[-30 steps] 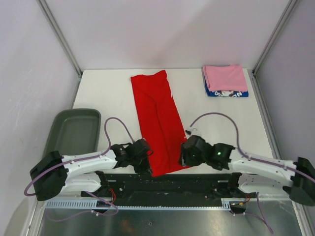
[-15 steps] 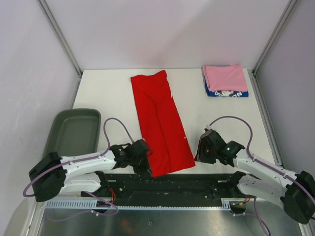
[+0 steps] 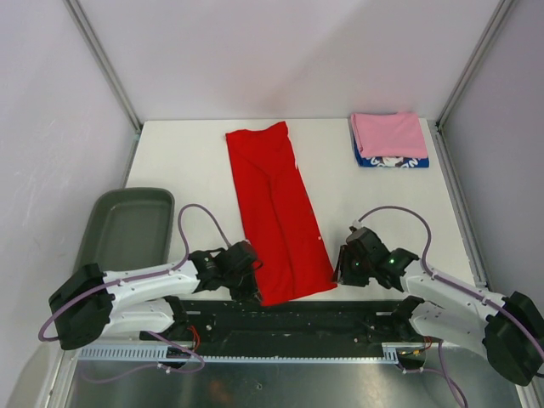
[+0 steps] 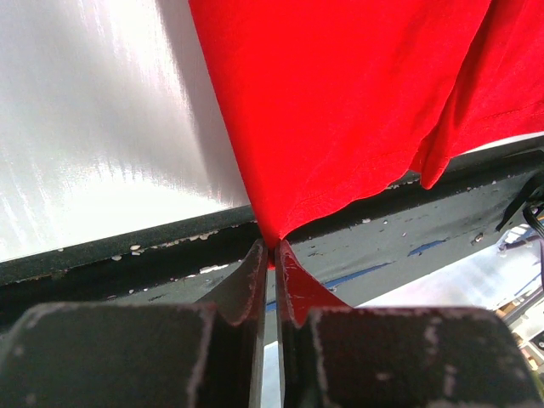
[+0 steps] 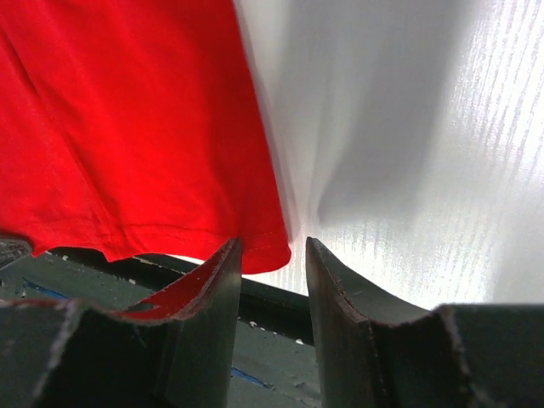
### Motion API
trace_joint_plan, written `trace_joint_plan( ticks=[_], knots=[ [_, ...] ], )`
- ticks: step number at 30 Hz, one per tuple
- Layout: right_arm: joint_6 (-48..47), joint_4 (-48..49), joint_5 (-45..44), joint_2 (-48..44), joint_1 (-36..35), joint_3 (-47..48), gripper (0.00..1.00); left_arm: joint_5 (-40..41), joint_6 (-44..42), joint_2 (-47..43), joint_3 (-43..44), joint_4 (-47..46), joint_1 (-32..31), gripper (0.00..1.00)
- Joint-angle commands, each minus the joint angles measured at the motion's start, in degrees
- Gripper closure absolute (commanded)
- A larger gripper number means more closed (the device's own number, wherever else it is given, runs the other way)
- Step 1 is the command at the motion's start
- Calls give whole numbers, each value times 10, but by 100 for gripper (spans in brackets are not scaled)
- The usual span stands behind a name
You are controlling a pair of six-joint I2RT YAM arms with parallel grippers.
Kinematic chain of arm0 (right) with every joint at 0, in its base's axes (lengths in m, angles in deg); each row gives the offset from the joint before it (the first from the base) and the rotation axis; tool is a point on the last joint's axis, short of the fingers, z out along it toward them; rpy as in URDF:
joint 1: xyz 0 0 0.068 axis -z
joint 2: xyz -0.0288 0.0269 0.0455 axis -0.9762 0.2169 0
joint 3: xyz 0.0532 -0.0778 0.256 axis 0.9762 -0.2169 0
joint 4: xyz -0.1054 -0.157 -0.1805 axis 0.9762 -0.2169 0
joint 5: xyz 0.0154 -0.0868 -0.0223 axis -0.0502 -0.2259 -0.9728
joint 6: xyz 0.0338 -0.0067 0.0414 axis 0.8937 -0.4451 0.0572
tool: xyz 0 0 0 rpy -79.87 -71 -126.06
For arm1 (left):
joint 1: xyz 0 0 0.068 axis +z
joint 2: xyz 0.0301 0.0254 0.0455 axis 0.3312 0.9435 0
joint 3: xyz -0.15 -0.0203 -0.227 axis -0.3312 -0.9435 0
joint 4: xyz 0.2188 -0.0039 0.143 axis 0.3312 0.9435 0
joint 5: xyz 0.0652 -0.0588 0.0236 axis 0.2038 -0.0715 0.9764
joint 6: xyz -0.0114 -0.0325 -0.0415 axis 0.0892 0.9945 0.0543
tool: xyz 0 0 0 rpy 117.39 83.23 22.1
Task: Fold and stack the t-shirts
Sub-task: Grab the bottom of the folded rectangular tshirt with both arms
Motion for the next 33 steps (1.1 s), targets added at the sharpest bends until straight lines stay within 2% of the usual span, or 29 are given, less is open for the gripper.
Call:
trace_joint_plan(
  ticks=[1,15,21,25,28,33],
  knots=[
    [8,33,13,3,0,-9,59,-3,2,-11,-6,2,1,92],
    [8,50,10,37,-15,-22,62,-2,2,-9,-7,2,0,92],
    [11,43,9,36,-22,-21,77,-4,-3,-5,-4,2,1,92],
    [20,31,11,23,-39,-21,96,-11,-10,-11,-7,2,1,93],
    [37,14,11,-2,-61,-20,99,-22,-14,-22,-15,2,-1,95],
    [76,-34,-4,-60,-115,-3,100,-50,-19,-51,-28,3,-12,98]
  ],
)
